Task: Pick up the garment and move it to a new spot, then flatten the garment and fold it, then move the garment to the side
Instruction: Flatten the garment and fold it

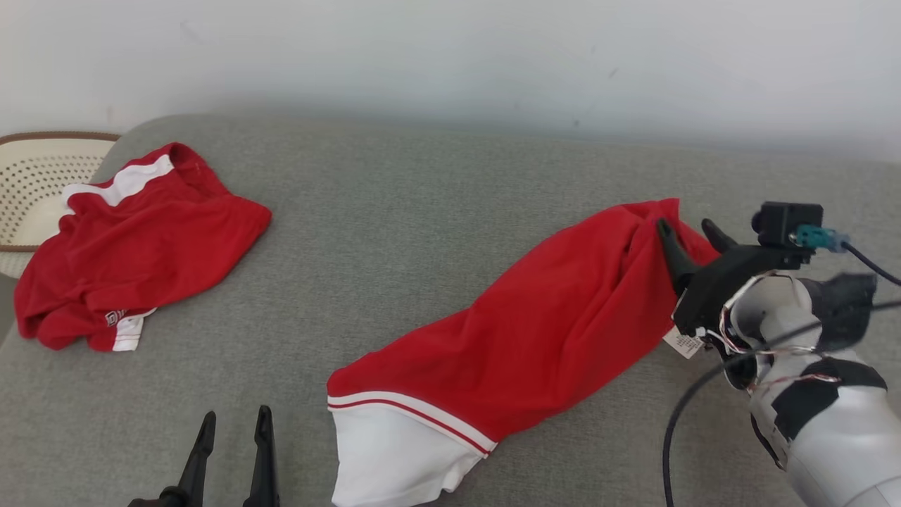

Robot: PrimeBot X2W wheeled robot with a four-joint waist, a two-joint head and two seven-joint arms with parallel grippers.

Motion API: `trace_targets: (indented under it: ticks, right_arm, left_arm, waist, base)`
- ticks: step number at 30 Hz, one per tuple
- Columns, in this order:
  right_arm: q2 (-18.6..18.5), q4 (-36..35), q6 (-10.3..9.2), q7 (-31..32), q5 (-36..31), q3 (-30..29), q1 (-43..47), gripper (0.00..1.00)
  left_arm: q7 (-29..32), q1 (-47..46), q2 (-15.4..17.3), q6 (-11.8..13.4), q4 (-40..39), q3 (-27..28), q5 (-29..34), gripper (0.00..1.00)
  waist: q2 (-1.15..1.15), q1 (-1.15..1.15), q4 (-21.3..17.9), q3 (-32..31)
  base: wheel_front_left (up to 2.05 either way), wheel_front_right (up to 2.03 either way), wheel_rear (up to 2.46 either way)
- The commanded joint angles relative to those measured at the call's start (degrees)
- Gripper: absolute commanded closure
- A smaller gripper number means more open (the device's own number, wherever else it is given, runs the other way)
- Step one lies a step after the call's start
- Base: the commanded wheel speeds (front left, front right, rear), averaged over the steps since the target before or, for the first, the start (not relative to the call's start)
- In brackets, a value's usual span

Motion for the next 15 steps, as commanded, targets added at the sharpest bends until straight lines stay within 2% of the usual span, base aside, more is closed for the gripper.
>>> trace_targets:
  ticks: [1,8,12,15]
  right_arm:
    - [-1.0,-1.7,0.03,-1.5,0.7,0.5,1.6,0.00]
    - [-4.7,-6.9,0.03,-5.6,1.3,-0.6,6.0,0.00]
    - [-6.7,-11.5,0.03,-7.1,1.4,-3.2,12.7,0.00]
    - [-6.8,-14.0,0.03,-7.0,0.8,-5.3,16.9,0.00]
  left_arm:
    - [-0.4,0.4,0.0,0.0,0.0,0.3,0.0,0.00]
    - [-0.4,0.8,0.0,0.1,-0.4,0.2,0.2,0.00]
    - [-0.3,0.9,0.0,0.5,-1.0,-0.7,0.1,0.00]
    - [-0.4,1.3,0.0,0.6,-1.4,-0.7,0.1,0.00]
  waist:
    - [0.00,0.00,-1.0,-0.1]
    - [0.00,0.00,-2.8,-0.2]
    - [0.00,0.00,-2.7,0.0]
    - [0.00,0.00,-2.6,0.4]
  base:
    - [0.00,0.00,0.00]
    - [0.00,0.00,0.00]
    - [0.00,0.00,0.00]
    - [0.00,0.00,0.00]
